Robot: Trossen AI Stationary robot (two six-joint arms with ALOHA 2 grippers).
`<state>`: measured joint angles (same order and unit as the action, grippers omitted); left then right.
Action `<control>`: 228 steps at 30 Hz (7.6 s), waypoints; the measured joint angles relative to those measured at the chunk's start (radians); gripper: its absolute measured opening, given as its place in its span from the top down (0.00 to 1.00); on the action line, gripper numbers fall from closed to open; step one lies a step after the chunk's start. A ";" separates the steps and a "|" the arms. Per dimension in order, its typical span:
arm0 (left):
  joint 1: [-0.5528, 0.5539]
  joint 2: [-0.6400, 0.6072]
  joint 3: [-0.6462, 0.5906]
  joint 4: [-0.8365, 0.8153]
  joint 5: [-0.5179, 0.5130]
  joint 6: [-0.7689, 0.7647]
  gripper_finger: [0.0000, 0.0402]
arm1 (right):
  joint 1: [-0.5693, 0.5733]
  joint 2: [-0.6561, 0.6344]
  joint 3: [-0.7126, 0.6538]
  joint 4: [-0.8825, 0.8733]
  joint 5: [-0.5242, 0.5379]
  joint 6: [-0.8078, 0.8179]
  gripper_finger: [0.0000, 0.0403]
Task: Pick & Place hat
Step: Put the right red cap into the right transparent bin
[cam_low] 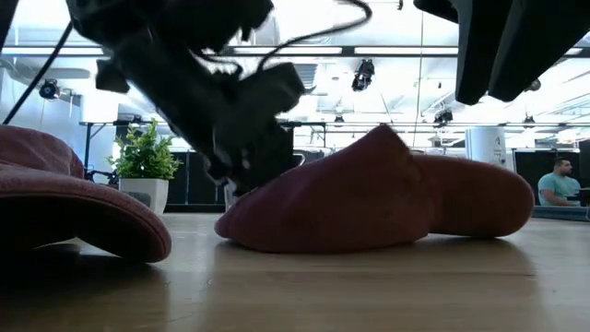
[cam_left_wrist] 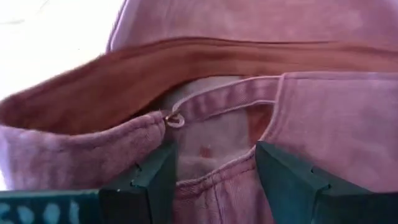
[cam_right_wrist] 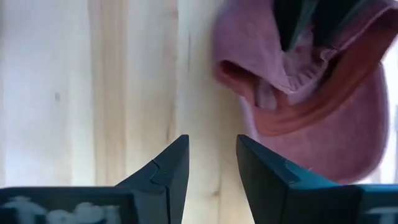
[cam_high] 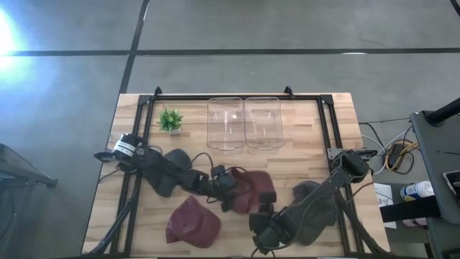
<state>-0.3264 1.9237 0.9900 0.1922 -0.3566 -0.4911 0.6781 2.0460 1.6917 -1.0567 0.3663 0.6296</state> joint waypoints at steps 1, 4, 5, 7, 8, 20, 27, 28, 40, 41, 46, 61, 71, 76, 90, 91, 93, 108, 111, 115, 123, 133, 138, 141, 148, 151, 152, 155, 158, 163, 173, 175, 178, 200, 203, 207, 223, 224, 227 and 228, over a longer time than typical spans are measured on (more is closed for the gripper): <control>0.006 0.012 0.003 0.002 0.000 0.000 0.48 | 0.000 0.000 -0.001 0.008 0.000 0.000 0.68; 0.011 0.037 0.014 0.012 -0.016 0.000 0.48 | -0.001 0.000 -0.007 0.025 0.000 0.010 0.68; 0.011 0.042 0.019 0.018 -0.037 0.000 0.48 | -0.002 0.000 -0.008 0.027 0.000 0.017 0.68; 0.005 0.044 0.027 0.010 -0.082 0.000 0.48 | -0.002 0.000 -0.008 0.029 0.000 0.029 0.67; 0.001 0.044 0.033 0.003 -0.115 -0.001 0.48 | -0.002 0.000 -0.008 0.037 0.001 0.031 0.67; -0.102 -0.053 0.101 -0.125 -0.200 0.046 0.48 | 0.018 -0.002 0.010 0.067 0.066 -0.257 0.66; -0.207 -0.064 0.099 -0.132 -0.236 0.028 0.48 | 0.004 -0.001 0.000 0.076 0.082 -0.346 0.61; -0.209 -0.052 0.100 -0.121 -0.234 0.029 0.48 | -0.001 -0.001 -0.001 0.071 0.083 -0.336 0.61; -0.037 0.040 0.108 0.009 -0.013 0.109 0.48 | 0.003 -0.001 0.000 0.069 0.080 -0.268 0.60; -0.026 0.045 0.105 0.031 0.023 0.124 0.48 | 0.004 -0.001 0.000 0.068 0.079 -0.261 0.60; -0.009 0.021 0.104 -0.020 0.057 0.134 0.48 | 0.005 -0.001 -0.003 0.060 0.078 -0.236 0.60; -0.037 0.005 0.102 -0.008 -0.091 0.184 0.48 | 0.011 -0.001 -0.008 0.015 0.078 -0.219 0.61; 0.061 0.188 0.180 0.041 -0.072 0.104 0.48 | 0.014 -0.001 0.002 0.009 0.071 -0.158 0.61; 0.027 0.153 0.171 -0.020 -0.026 0.081 0.48 | 0.020 -0.015 0.050 -0.070 0.120 -0.129 0.63; -0.268 0.006 0.163 -0.384 0.003 -0.051 0.48 | -0.129 -0.075 -0.044 0.110 0.002 0.206 0.66; -0.279 -0.009 0.163 -0.399 -0.001 -0.065 0.48 | -0.133 -0.064 -0.061 0.134 -0.001 0.200 0.66; -0.293 -0.048 0.163 -0.427 -0.021 -0.098 0.48 | -0.137 -0.051 -0.102 0.194 -0.003 0.191 0.66; -0.295 -0.187 0.113 -0.407 -0.199 -0.225 0.48 | -0.139 -0.037 -0.431 0.546 -0.112 0.170 0.84; -0.243 -0.144 0.093 -0.295 -0.133 -0.222 0.48 | -0.140 -0.037 -0.434 0.572 -0.124 0.157 0.87; -0.202 -0.077 0.098 -0.257 -0.015 -0.218 0.48 | -0.140 -0.034 -0.421 0.575 -0.121 0.151 0.89; -0.190 -0.007 0.102 -0.209 -0.020 -0.155 0.48 | -0.139 -0.033 -0.424 0.579 -0.113 0.144 0.89; -0.121 0.120 0.165 -0.071 -0.030 -0.058 0.48 | -0.137 -0.032 -0.422 0.587 -0.134 0.126 0.89; -0.109 0.089 0.168 -0.128 -0.027 0.021 0.48 | -0.133 -0.032 -0.422 0.590 -0.136 0.124 0.89; -0.108 0.039 0.168 -0.226 -0.035 0.017 0.48 | -0.133 -0.032 -0.422 0.593 -0.139 0.121 0.89; -0.123 -0.103 0.168 -0.415 -0.039 -0.016 0.48 | -0.132 -0.044 -0.423 0.590 -0.144 0.118 0.89; -0.141 -0.149 0.168 -0.503 -0.039 -0.052 0.48 | -0.132 -0.056 -0.419 0.584 -0.152 0.105 0.89; -0.148 -0.154 0.168 -0.537 -0.039 -0.053 0.48 | -0.131 -0.063 -0.415 0.584 -0.151 0.097 0.89; -0.162 -0.155 0.143 -0.595 -0.037 -0.026 0.48 | -0.130 -0.081 -0.398 0.578 -0.155 0.067 0.89; -0.157 -0.150 0.088 -0.552 -0.053 0.014 0.48 | -0.130 -0.092 -0.376 0.562 -0.178 0.021 0.89; -0.128 -0.123 -0.008 -0.411 -0.052 0.044 0.48 | -0.123 -0.095 -0.323 0.528 -0.196 -0.009 0.89; -0.149 -0.112 -0.070 -0.314 -0.020 -0.086 0.48 | -0.120 -0.106 -0.193 0.426 -0.158 -0.007 0.89; -0.180 -0.111 -0.069 -0.289 -0.003 -0.108 0.48 | -0.122 -0.116 -0.154 0.435 -0.120 -0.020 0.89; -0.229 -0.109 -0.067 -0.242 0.013 -0.137 0.48 | -0.157 -0.121 -0.106 0.442 -0.101 -0.029 0.89; -0.447 -0.107 -0.080 -0.226 -0.148 -0.204 0.48 | -0.273 0.002 -0.061 0.706 -0.326 -0.204 0.89; -0.449 -0.107 -0.081 -0.226 -0.146 -0.205 0.48 | -0.277 0.016 -0.061 0.716 -0.348 -0.266 0.89; -0.455 -0.107 -0.081 -0.225 -0.146 -0.211 0.48 | -0.290 0.075 -0.065 0.740 -0.382 -0.276 0.89; -0.463 -0.107 -0.082 -0.229 -0.142 -0.244 0.48 | -0.347 0.181 -0.067 0.747 -0.363 -0.297 0.89; -0.464 -0.107 -0.082 -0.229 -0.142 -0.245 0.48 | -0.348 0.183 -0.069 0.745 -0.339 -0.297 0.89; -0.466 -0.107 -0.082 -0.230 -0.143 -0.245 0.48 | -0.358 0.187 -0.073 0.744 -0.278 -0.296 0.89; -0.466 -0.107 -0.082 -0.231 -0.143 -0.245 0.48 | -0.363 0.188 -0.074 0.737 -0.270 -0.296 0.89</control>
<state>-0.7921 1.8164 0.9081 -0.0385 -0.4992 -0.7364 0.3151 2.2337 1.6177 -0.3199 0.0959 0.3332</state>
